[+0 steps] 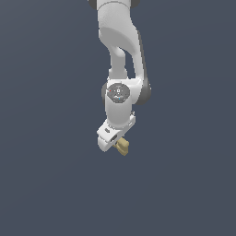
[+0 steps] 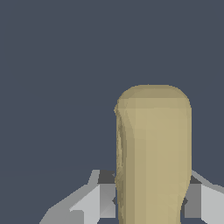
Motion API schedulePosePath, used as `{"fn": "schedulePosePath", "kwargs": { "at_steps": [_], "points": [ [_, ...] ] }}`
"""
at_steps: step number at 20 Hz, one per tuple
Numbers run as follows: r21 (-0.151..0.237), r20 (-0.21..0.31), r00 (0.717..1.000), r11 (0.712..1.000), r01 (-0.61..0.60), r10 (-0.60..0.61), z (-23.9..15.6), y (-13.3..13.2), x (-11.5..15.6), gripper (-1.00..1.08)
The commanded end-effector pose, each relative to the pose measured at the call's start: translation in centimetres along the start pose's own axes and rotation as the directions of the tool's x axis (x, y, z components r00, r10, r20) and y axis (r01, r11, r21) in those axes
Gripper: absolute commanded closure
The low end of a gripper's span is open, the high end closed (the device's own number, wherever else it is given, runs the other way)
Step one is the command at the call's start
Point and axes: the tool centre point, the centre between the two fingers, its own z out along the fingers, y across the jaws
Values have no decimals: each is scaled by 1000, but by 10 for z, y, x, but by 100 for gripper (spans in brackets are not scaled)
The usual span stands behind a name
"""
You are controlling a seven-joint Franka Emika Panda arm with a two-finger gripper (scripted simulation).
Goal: Pick up the object and move it to a goal position.
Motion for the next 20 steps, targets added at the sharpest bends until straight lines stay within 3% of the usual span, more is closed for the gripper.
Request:
{"fn": "schedulePosePath", "kwargs": {
  "at_steps": [1, 10, 20],
  "points": [
    [0, 0, 1000, 1000, 0, 0, -2, -1, 0, 108],
    [-1, 0, 1000, 1000, 0, 0, -26, -16, -11, 108],
    [-2, 1, 1000, 1000, 0, 0, -86, -55, -35, 108]
  ]
}}
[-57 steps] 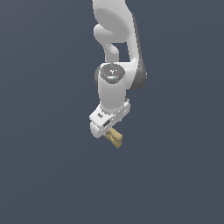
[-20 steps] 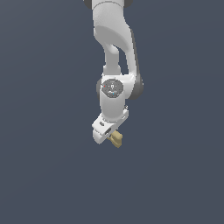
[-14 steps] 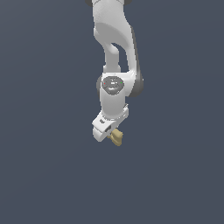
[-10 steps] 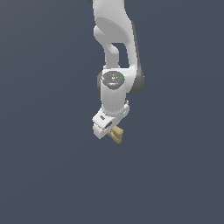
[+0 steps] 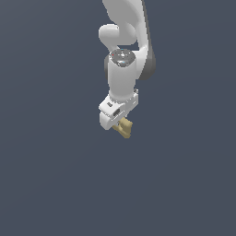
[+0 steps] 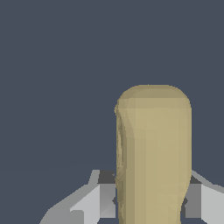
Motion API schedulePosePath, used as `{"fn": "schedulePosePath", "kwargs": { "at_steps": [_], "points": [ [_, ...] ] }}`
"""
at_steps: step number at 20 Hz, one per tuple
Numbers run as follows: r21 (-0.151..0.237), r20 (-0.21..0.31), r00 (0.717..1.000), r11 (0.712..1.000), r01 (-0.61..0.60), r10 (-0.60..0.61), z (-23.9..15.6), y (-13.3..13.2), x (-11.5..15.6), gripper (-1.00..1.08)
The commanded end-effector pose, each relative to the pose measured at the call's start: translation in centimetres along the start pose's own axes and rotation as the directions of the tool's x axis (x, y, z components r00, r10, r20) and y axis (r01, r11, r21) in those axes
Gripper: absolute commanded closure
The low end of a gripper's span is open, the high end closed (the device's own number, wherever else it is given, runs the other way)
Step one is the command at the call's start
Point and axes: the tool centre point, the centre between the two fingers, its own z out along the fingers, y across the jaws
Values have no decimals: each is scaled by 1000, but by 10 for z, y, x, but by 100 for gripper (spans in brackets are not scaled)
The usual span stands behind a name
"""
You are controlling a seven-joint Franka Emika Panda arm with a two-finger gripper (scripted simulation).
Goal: Pick up the object and move it to a goal position.
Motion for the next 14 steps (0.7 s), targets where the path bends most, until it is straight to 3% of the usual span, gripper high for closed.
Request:
{"fn": "schedulePosePath", "kwargs": {
  "at_steps": [1, 14],
  "points": [
    [-1, -1, 1000, 1000, 0, 0, -18, -11, -7, 108],
    [0, -2, 1000, 1000, 0, 0, -107, -65, -40, 108]
  ]
}}
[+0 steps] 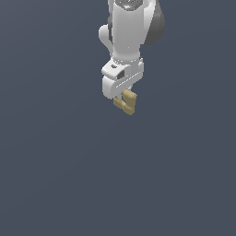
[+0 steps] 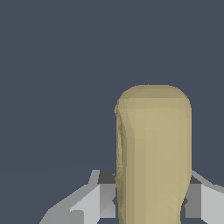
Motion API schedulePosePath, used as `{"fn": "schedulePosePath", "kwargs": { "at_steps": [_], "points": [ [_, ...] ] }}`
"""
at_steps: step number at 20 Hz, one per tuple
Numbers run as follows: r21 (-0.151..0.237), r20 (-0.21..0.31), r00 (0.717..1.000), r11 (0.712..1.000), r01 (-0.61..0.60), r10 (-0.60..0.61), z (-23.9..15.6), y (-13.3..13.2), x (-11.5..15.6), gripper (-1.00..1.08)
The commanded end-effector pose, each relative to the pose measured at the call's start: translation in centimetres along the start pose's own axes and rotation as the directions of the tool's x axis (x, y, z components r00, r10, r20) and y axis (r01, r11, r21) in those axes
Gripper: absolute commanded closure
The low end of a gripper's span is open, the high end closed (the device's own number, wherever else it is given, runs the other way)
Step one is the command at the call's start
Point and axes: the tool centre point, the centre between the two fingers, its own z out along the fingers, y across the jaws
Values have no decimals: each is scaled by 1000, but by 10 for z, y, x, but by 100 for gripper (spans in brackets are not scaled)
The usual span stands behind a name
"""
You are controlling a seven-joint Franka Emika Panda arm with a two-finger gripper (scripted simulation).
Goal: Pick up the object and move it to a goal position.
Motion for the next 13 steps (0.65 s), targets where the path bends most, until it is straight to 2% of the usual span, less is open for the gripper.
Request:
{"fn": "schedulePosePath", "kwargs": {
  "at_steps": [1, 13],
  "points": [
    [1, 0, 1000, 1000, 0, 0, -14, -8, -5, 108],
    [1, -1, 1000, 1000, 0, 0, -45, -25, -15, 108]
  ]
}}
